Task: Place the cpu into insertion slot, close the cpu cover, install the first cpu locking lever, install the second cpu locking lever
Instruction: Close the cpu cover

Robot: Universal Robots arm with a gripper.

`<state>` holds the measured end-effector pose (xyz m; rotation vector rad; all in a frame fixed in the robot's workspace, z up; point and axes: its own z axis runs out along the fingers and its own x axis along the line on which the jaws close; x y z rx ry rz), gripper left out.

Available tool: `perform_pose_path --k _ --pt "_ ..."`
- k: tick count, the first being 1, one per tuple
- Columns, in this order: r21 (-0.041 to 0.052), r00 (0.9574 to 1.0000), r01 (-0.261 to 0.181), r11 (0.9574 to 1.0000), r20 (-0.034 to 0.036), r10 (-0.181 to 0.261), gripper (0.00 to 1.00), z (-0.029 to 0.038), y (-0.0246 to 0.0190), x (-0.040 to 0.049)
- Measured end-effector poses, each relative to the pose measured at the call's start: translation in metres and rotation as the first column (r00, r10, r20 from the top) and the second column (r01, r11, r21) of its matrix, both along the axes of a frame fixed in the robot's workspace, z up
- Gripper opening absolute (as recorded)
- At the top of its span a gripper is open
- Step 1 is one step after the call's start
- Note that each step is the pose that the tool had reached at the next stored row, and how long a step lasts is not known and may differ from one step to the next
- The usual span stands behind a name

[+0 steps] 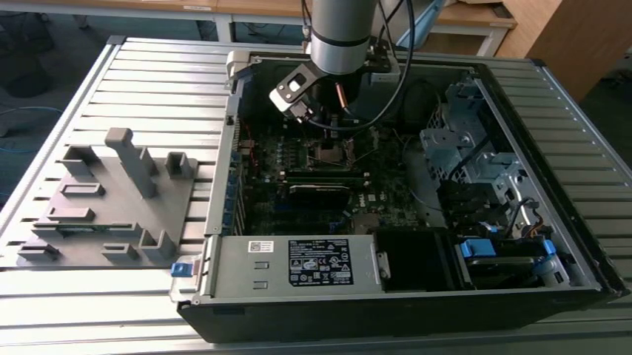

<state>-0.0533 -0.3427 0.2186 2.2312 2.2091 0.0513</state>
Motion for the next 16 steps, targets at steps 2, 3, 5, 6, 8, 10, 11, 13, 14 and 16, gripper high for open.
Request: perform_pose_path --k 2,3,5,6,8,10,11,13,14,16 --pt "0.0 1.0 0.0 1.0 -0.0011 0.0 0.1 0.0 0.0 0.0" --pt "0.0 1.0 0.0 1.0 -0.0017 0.0 0.1 0.0 0.0 0.0" --pt "0.0 1.0 0.0 1.0 -0.0028 0.0 0.1 0.0 0.0 0.0" --pt "0.0 1.0 0.0 1.0 -0.0034 0.0 0.1 0.0 0.0 0.0" --pt "0.0 1.0 0.0 1.0 -0.0045 0.0 0.1 0.0 0.0 0.0" --pt "0.0001 1.0 0.0 1.0 -0.0049 0.0 0.1 0.0 0.0 0.0" --pt "0.0002 1.0 0.0 1.0 -0.0048 0.0 0.1 0.0001 0.0 0.0" --pt "0.0003 1.0 0.0 1.0 -0.0048 0.0 0.1 0.0003 0.0 0.0" --pt "0.0002 1.0 0.0 1.0 -0.0048 0.0 0.1 0.0004 0.0 0.0" --pt "0.0001 1.0 0.0 1.0 -0.0049 0.0 0.1 0.0005 0.0 0.0"
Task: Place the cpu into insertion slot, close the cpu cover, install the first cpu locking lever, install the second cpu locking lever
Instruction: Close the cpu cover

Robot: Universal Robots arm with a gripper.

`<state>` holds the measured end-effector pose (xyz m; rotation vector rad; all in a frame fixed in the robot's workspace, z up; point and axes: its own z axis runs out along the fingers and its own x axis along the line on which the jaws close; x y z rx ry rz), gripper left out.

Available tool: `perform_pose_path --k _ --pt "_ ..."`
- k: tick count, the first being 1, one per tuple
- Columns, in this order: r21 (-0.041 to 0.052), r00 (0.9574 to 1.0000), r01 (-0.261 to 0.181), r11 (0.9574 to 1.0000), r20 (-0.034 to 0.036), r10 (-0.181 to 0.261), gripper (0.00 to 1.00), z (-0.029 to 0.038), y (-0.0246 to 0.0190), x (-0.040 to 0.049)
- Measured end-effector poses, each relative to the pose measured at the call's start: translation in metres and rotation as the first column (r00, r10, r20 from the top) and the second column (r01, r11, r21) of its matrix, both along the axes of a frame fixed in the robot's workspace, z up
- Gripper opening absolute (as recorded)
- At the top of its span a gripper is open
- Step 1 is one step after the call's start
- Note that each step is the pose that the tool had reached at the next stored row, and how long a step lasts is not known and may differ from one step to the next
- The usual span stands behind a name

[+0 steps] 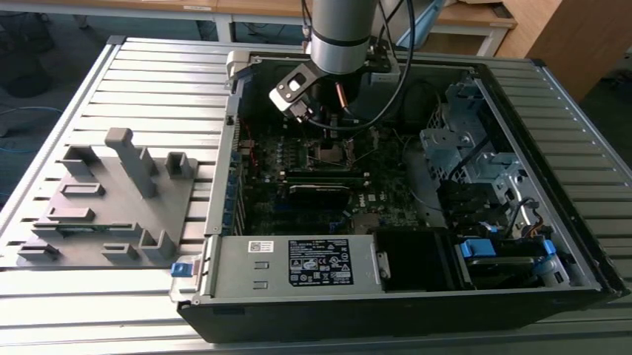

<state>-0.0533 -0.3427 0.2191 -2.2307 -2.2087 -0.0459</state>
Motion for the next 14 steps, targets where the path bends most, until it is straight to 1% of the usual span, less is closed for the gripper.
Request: perform_pose_path --k 6,14 --pt "-0.0001 1.0 0.0 1.0 -0.0001 0.0 0.1 0.0015 0.0 0.0" --pt "-0.0001 1.0 0.0 1.0 0.0 0.0 0.1 0.0086 0.0 0.0"
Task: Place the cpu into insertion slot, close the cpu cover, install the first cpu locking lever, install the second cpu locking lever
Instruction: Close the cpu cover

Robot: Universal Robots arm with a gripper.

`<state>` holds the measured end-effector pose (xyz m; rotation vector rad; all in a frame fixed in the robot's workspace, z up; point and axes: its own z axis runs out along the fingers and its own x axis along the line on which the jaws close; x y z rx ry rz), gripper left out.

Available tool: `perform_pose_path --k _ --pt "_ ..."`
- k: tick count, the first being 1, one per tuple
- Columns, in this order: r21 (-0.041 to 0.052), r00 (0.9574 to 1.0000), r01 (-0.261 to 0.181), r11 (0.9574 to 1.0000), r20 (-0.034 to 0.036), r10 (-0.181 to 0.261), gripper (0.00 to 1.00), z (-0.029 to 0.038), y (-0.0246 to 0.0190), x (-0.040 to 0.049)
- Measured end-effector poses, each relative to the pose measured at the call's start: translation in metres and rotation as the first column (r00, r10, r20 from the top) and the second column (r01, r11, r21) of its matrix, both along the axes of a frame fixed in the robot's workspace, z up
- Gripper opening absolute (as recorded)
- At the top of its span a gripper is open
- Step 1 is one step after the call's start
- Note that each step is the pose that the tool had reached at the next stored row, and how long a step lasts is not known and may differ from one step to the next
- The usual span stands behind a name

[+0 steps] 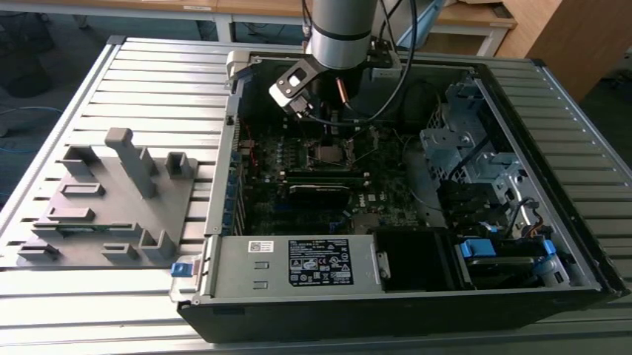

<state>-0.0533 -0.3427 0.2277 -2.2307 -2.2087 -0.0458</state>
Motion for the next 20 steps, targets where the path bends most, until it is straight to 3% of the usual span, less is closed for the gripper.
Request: perform_pose_path --k 20 --pt "0.0 1.0 0.0 1.0 0.0 0.0 0.1 0.021 0.0 0.0"
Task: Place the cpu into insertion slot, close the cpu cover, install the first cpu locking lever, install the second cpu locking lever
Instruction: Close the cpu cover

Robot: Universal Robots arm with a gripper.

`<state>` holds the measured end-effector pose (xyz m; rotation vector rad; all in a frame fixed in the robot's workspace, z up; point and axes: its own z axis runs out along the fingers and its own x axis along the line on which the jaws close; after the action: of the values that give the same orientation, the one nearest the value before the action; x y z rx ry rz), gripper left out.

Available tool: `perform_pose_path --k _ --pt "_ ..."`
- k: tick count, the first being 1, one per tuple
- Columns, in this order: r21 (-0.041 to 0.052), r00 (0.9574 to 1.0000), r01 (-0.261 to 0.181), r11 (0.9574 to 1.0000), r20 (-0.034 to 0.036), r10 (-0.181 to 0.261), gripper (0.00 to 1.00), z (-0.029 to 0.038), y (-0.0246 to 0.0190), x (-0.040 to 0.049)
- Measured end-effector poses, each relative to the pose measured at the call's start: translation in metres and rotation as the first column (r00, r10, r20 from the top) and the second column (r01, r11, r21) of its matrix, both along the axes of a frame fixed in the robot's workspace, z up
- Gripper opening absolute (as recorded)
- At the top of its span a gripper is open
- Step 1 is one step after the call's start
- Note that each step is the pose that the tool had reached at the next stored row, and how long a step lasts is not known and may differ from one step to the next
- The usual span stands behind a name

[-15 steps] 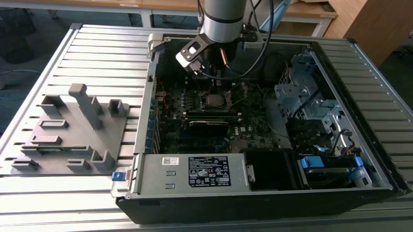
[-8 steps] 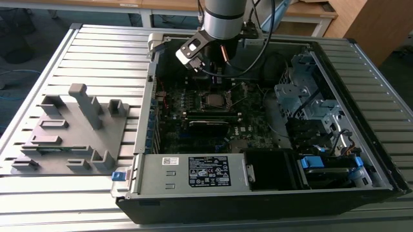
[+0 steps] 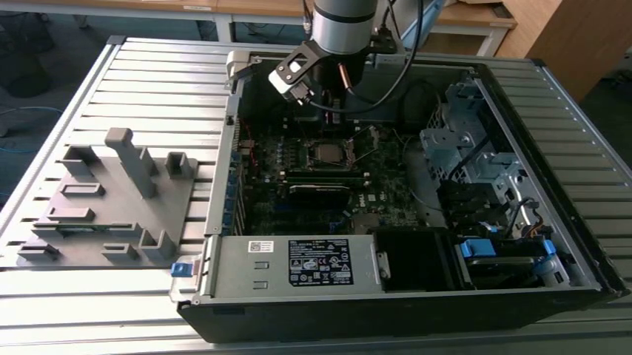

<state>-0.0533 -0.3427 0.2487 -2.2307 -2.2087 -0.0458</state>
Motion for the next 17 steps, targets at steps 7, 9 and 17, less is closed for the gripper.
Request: perform_pose_path --k 7,9,17 --pt "-0.0002 1.0 0.0 1.0 -0.0001 0.0 0.1 0.0005 0.0 0.0" --pt "-0.0002 1.0 0.0 1.0 -0.0001 0.0 0.1 0.0014 0.0 0.0" --pt "0.0 1.0 0.0 1.0 0.0 0.0 0.1 0.0031 0.0 0.0"
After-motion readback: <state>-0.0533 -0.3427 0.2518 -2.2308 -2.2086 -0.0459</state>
